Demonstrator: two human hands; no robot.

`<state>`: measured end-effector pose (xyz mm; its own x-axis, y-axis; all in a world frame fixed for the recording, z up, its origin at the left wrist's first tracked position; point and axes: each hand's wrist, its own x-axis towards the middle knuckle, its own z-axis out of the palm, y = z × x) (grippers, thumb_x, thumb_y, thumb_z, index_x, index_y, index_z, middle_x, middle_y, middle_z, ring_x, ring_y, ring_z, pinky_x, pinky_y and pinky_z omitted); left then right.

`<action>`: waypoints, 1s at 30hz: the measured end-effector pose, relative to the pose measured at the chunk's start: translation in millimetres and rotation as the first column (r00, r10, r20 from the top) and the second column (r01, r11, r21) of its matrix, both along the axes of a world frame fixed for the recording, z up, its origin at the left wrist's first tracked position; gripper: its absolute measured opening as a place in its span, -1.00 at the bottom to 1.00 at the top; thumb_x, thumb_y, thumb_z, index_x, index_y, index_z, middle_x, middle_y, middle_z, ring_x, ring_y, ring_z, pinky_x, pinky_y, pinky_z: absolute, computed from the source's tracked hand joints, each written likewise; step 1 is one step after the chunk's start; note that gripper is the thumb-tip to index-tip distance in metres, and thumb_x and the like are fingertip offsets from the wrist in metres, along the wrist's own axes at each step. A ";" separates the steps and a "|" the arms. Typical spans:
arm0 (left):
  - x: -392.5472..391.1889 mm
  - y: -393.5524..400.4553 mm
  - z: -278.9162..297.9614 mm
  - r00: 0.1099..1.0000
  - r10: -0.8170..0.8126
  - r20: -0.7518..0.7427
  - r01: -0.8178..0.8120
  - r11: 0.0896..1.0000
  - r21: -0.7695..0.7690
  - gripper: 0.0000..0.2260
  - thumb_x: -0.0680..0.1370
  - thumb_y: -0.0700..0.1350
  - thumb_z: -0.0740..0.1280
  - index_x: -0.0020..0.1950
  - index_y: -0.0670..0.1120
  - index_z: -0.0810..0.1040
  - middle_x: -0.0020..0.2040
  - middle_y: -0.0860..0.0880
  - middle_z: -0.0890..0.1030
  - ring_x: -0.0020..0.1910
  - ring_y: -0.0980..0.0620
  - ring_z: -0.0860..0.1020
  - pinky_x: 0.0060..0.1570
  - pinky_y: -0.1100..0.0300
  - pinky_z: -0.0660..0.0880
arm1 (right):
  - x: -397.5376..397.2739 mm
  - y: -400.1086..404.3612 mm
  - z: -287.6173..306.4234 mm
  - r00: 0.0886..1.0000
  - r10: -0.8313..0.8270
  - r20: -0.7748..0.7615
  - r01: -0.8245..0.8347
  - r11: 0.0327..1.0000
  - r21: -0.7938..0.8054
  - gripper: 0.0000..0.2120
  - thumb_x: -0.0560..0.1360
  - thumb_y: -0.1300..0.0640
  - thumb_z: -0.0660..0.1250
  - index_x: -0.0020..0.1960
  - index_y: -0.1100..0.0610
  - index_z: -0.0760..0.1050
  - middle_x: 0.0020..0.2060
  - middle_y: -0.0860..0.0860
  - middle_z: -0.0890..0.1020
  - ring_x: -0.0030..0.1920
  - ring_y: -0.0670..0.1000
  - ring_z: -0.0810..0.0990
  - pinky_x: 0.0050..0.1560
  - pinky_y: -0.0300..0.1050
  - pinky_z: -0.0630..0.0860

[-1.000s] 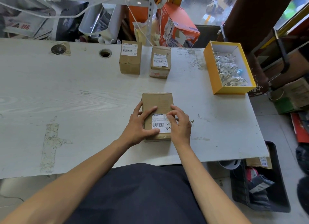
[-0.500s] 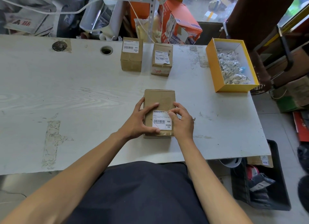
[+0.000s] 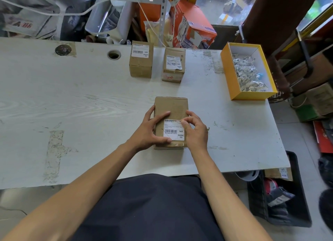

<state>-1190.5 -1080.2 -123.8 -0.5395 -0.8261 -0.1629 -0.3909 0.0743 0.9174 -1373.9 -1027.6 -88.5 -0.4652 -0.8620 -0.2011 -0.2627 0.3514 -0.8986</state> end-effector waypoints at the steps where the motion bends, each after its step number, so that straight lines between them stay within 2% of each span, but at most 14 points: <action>1: 0.1 0.0 0.1 1.000 0.000 -0.002 0.000 1.000 0.000 -0.16 0.24 0.16 0.62 0.44 0.39 0.32 0.58 0.19 -0.06 0.45 0.12 0.24 0.39 0.00 0.43 | 0.1 0.2 1.4 1.000 0.002 -0.007 -0.002 1.000 0.000 -0.89 0.54 0.15 0.35 -0.16 0.05 0.58 0.27 -0.22 0.52 0.24 -0.08 0.52 0.08 0.04 0.60; 12: 0.2 0.9 0.5 1.000 0.006 0.004 -0.006 1.000 0.000 -0.16 0.22 0.19 0.61 0.44 0.38 0.33 0.58 0.18 -0.05 0.47 0.13 0.23 0.41 0.00 0.41 | 2.1 0.6 6.0 0.999 0.005 -0.034 -0.005 1.000 -0.004 -0.90 0.55 0.18 0.33 -0.14 0.12 0.57 0.29 -0.18 0.52 0.20 -0.13 0.50 0.02 -0.21 0.57; 17: 0.1 0.8 1.2 1.000 0.009 -0.005 -0.009 1.000 -0.002 -0.16 0.23 0.16 0.62 0.44 0.37 0.34 0.58 0.19 -0.04 0.47 0.16 0.21 0.41 0.01 0.41 | 2.9 1.3 1.2 1.000 -0.009 -0.028 0.008 1.000 -0.014 -0.89 0.54 0.15 0.34 -0.16 0.08 0.57 0.28 -0.21 0.52 0.25 -0.08 0.51 0.09 -0.02 0.60; 22: 0.0 0.1 0.3 1.000 0.008 -0.005 -0.008 1.000 -0.004 -0.16 0.26 0.10 0.65 0.44 0.37 0.34 0.58 0.19 -0.05 0.47 0.15 0.21 0.41 -0.01 0.40 | 2.6 1.0 1.8 1.000 -0.008 -0.030 0.008 1.000 -0.008 -0.88 0.55 0.15 0.34 -0.16 0.07 0.57 0.30 -0.20 0.51 0.27 -0.08 0.50 0.10 0.01 0.60; 24: -0.1 -0.2 0.2 1.000 0.006 -0.002 -0.006 1.000 -0.007 -0.16 0.25 0.13 0.64 0.44 0.38 0.33 0.58 0.20 -0.05 0.47 0.14 0.21 0.41 -0.01 0.41 | 2.9 1.5 3.5 0.999 -0.005 -0.034 0.005 1.000 -0.004 -0.88 0.55 0.14 0.34 -0.17 0.06 0.56 0.31 -0.19 0.51 0.28 -0.07 0.50 0.07 -0.05 0.61; 28: 0.0 0.3 0.5 1.000 0.007 0.002 -0.007 1.000 -0.016 -0.16 0.21 0.20 0.60 0.43 0.39 0.33 0.57 0.21 -0.05 0.46 0.16 0.22 0.41 -0.01 0.41 | 4.7 1.8 8.4 0.999 0.003 -0.045 -0.003 1.000 -0.010 -0.87 0.57 0.15 0.32 -0.16 0.08 0.54 0.33 -0.15 0.50 0.27 -0.09 0.49 -0.03 -0.29 0.56; 30: -0.3 0.3 0.3 1.000 0.008 0.003 -0.008 1.000 -0.016 -0.16 0.21 0.20 0.60 0.44 0.39 0.33 0.57 0.21 -0.05 0.45 0.17 0.22 0.41 0.00 0.41 | 4.7 1.9 8.3 0.999 0.001 -0.052 -0.002 1.000 -0.012 -0.87 0.57 0.16 0.32 -0.15 0.09 0.54 0.34 -0.15 0.50 0.26 -0.09 0.48 -0.04 -0.33 0.54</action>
<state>-1190.8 -1079.9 -123.5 -0.5321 -0.8330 -0.1516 -0.3946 0.0855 0.9148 -1369.2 -1025.7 -80.1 -0.4733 -0.8650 -0.1664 -0.3099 0.3404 -0.8878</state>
